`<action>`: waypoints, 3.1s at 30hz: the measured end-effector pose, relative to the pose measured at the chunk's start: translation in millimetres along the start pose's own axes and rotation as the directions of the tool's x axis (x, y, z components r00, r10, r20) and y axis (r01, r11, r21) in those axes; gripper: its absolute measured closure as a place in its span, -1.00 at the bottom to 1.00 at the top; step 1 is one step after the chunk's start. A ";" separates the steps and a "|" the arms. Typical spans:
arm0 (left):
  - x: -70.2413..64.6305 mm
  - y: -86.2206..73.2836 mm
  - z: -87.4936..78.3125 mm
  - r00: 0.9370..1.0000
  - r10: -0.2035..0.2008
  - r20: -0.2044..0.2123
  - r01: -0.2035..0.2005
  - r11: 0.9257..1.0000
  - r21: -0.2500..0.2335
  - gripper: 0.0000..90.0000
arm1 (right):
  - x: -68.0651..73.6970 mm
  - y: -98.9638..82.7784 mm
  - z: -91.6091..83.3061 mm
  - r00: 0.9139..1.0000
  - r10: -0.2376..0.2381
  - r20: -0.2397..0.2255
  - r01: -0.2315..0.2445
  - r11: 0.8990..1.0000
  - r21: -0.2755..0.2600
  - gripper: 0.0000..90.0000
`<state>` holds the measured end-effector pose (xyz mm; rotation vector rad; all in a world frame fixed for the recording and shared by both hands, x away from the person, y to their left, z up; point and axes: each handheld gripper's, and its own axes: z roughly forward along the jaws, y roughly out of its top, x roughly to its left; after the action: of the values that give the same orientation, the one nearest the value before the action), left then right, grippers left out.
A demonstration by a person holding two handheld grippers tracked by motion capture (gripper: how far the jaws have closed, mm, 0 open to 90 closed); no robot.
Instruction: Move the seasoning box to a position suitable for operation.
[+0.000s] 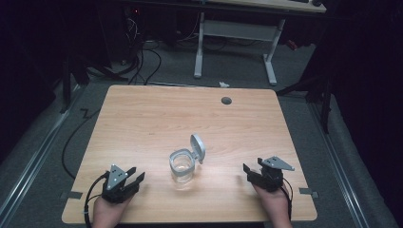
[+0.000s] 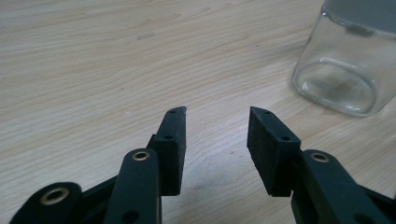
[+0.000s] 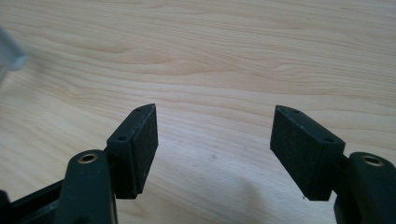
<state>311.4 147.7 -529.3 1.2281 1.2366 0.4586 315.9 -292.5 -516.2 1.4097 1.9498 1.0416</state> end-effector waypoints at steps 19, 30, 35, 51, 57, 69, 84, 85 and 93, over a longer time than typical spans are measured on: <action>-56.6 -30.8 14.7 0.986 -0.004 0.165 -0.015 0.994 0.112 0.85 | 3.0 -10.3 -17.2 1.000 0.018 -0.010 -0.019 0.998 -0.062 0.31; -79.9 -39.5 25.8 0.985 0.036 0.169 -0.055 0.993 0.105 1.00 | 9.4 -12.1 -11.3 0.999 -0.004 -0.044 0.002 0.999 -0.045 0.41; -87.3 -41.5 27.9 0.983 0.022 0.184 -0.043 0.993 0.113 1.00 | 6.8 -11.9 -11.7 0.999 0.005 -0.051 -0.007 0.999 -0.041 0.53; -115.1 -49.0 51.7 0.972 0.016 0.234 -0.047 0.991 0.126 1.00 | 4.0 -13.0 -11.5 0.997 0.021 -0.069 -0.023 0.999 -0.030 0.67; -99.2 -41.8 43.0 0.979 0.015 0.201 -0.035 0.995 0.097 1.00 | 1.6 -14.7 -9.8 0.996 0.028 -0.083 -0.030 0.999 -0.031 0.66; -64.0 -22.3 65.2 0.997 0.019 0.070 -0.022 0.999 0.046 1.00 | 4.9 -14.1 -8.4 0.995 0.017 -0.094 -0.020 0.999 -0.036 0.68; -85.6 -28.6 68.1 0.992 0.024 0.122 -0.032 0.997 0.065 1.00 | 3.6 -14.3 -9.6 0.995 0.014 -0.094 -0.018 0.999 -0.045 0.67; -86.8 -29.5 67.0 0.991 0.029 0.127 -0.038 0.997 0.067 1.00 | 3.7 -14.3 -9.7 0.996 0.014 -0.093 -0.018 0.999 -0.046 0.67; -98.0 -36.2 63.1 0.986 0.022 0.164 -0.035 0.996 0.078 1.00 | 5.7 -14.5 -9.1 0.996 0.013 -0.089 -0.017 0.999 -0.042 0.64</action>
<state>321.6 26.1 -526.0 1.3266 1.1083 0.3245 299.1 -292.2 -522.8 1.3788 1.9703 1.1639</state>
